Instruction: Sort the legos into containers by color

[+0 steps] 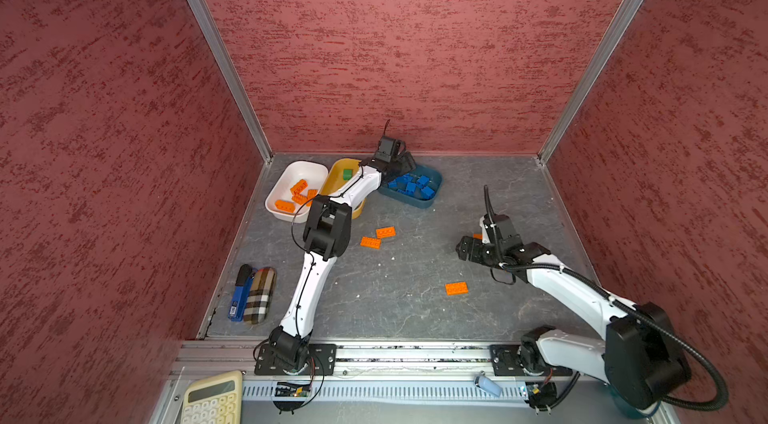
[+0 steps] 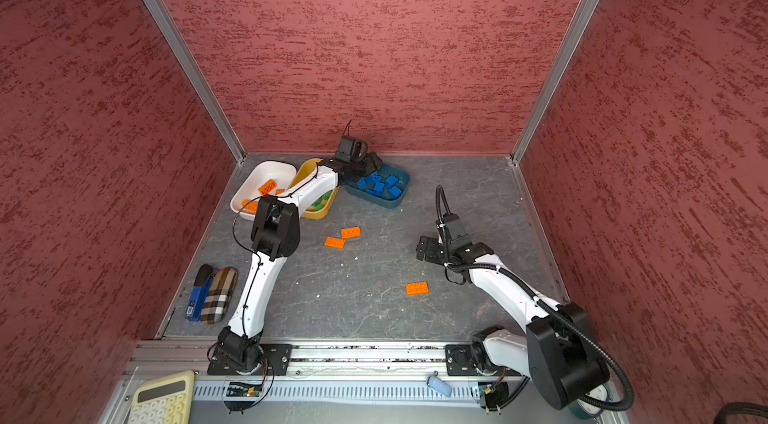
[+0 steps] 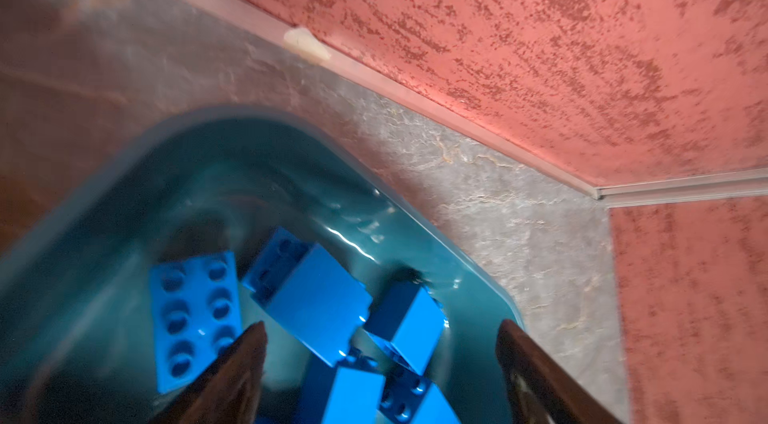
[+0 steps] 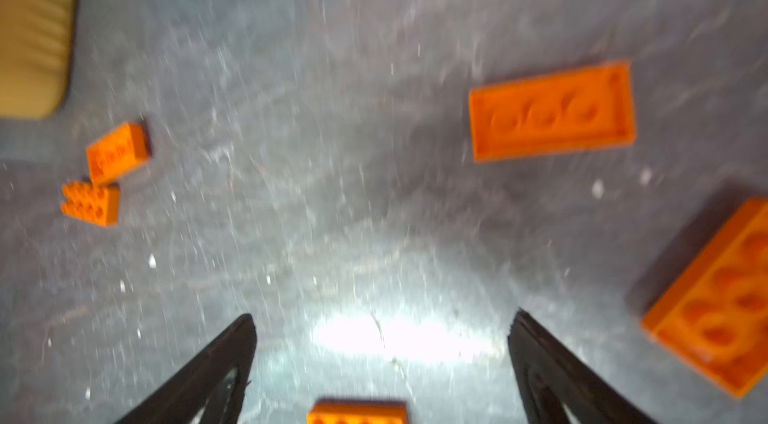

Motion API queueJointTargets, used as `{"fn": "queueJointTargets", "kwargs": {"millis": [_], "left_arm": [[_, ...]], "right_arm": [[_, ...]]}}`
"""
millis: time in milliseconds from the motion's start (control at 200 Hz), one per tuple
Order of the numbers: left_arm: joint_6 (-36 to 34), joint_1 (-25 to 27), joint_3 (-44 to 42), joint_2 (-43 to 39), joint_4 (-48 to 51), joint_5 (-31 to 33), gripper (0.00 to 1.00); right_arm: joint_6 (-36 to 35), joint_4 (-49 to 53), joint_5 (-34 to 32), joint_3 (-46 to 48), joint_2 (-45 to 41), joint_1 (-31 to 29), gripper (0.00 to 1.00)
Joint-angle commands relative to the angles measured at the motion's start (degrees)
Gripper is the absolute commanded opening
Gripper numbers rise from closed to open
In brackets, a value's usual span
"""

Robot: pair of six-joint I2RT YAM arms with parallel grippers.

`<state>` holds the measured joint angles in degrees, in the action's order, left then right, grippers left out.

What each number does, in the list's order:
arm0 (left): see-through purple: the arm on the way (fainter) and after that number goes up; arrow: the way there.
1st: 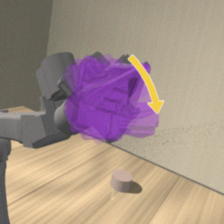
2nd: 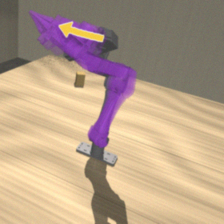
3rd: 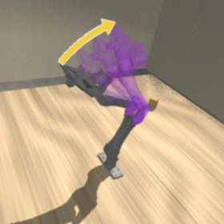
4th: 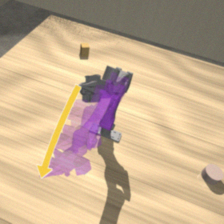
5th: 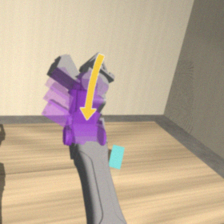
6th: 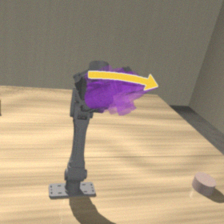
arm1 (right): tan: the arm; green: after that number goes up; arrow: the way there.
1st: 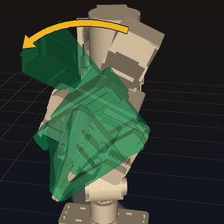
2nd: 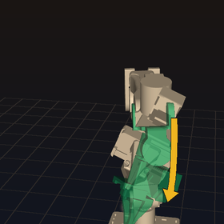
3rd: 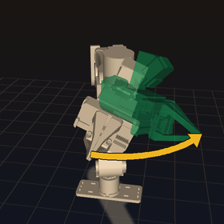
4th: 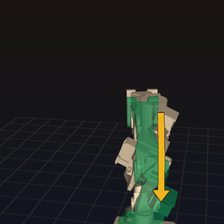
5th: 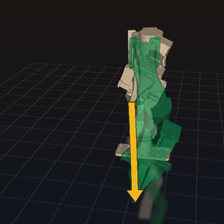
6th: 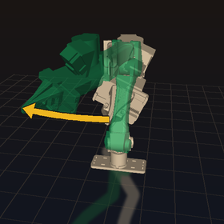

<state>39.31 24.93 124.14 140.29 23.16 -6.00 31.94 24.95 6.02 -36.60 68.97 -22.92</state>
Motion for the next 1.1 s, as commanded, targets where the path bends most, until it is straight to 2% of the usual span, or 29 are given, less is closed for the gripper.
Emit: {"fn": "queueJointTargets", "kwargs": {"millis": [0, 115, 175, 270, 401, 576, 821, 972, 1097], "left_arm": [[0.5, 1.1, -2.6, -5.4, -2.6, -1.7, 0.93], [1.7, 1.1, -6.5, -7.8, -5.1, -3.4, 0.97], [2.4, 0.8, -9.6, -9.3, -8.3, -6.1, 1.00], [4.3, 0.1, -15.7, -12.3, -15.0, -10.4, 0.99], [3.9, -0.6, -20.2, -15.7, -16.1, -10.8, 0.99], [4.0, -1.4, -24.8, -18.6, -17.7, -11.7, 0.99], [4.4, -2.0, -27.4, -19.9, -18.5, -12.1, 0.99], [4.1, -2.1, -29.3, -21.2, -18.4, -12.3, 0.99], [2.2, -2.3, -30.3, -23.2, -16.3, -12.8, 0.99]], "right_arm": [[4.0, 6.0, 3.3, 1.5, -1.5, -2.9, 0.96], [5.8, 8.5, 1.7, 2.3, -1.6, -6.6, 0.96], [6.0, 9.3, 1.5, 2.3, -0.9, -8.3, 0.96], [5.6, 10.1, 1.8, 1.4, 1.2, -10.5, 0.95], [7.2, 12.7, -2.6, -1.3, 5.3, -14.0, 0.95], [6.6, 15.6, -4.7, -3.8, 10.4, -17.5, 0.94], [8.5, 19.2, -8.4, -6.5, 14.0, -21.3, 0.84], [7.2, 18.0, -10.2, -7.4, 18.8, -22.9, 0.75], [6.6, 17.1, -12.1, -8.4, 19.3, -23.9, 0.69]]}}
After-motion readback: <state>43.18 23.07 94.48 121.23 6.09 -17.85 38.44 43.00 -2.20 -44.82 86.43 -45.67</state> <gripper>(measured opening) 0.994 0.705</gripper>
